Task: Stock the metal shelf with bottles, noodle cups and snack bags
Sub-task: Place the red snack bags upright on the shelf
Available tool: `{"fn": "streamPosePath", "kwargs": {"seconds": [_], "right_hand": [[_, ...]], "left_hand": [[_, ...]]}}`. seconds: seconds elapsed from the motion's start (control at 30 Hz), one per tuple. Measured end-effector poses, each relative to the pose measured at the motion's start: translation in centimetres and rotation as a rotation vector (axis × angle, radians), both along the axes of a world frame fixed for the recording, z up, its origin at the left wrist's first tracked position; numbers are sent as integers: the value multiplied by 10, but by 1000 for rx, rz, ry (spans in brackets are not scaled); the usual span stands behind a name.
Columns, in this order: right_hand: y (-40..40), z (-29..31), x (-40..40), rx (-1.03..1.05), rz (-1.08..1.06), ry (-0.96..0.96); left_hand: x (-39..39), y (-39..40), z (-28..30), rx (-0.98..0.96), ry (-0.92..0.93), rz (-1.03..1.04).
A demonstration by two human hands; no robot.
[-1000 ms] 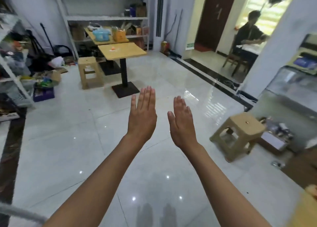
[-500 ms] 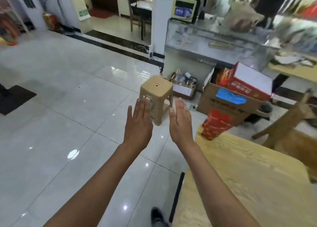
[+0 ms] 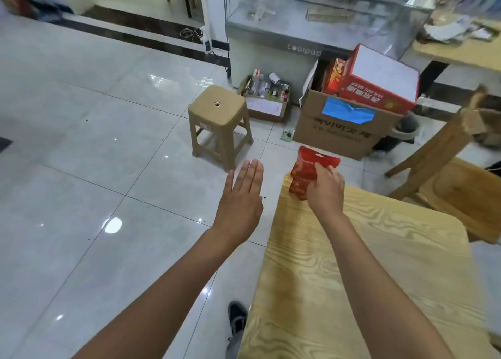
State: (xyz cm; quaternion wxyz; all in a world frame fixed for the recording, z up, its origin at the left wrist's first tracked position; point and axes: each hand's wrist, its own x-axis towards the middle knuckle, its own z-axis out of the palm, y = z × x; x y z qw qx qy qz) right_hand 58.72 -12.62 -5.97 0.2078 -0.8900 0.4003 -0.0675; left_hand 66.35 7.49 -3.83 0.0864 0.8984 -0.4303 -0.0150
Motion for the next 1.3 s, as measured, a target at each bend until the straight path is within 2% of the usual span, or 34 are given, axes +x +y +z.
{"fn": "streamPosePath", "kwargs": {"seconds": [0.13, 0.3, 0.37, 0.53, 0.63, 0.77, 1.03, 1.1, 1.23, 1.3], "right_hand": [[-2, -15, 1, -145, 80, 63], [25, -9, 16, -86, 216, -14], [50, 4, 30, -62, 262, -35], [145, 51, 77, 104, 509, -105], [221, 80, 111, 147, 687, -146], [328, 124, 141, 229, 873, -170], [582, 194, 145, 198, 1342, -231], [653, 206, 137, 124, 1445, -297], [791, 229, 107, -360, 1635, -496], [852, 234, 90, -444, 1703, -611]], "left_hand": [[5, -2, -1, 11, 54, 21], [10, 23, 6, -62, 155, 97], [15, 46, 6, -121, 216, 159], [31, 133, 4, -374, 537, 456], [40, 210, 11, -488, 589, 614], [51, 313, 31, -634, 513, 745], [15, 544, 82, -949, 347, 1001], [-7, 607, 97, -993, 283, 1113], [-55, 717, 129, -1011, 85, 1322], [-84, 767, 139, -1026, -13, 1446]]}}
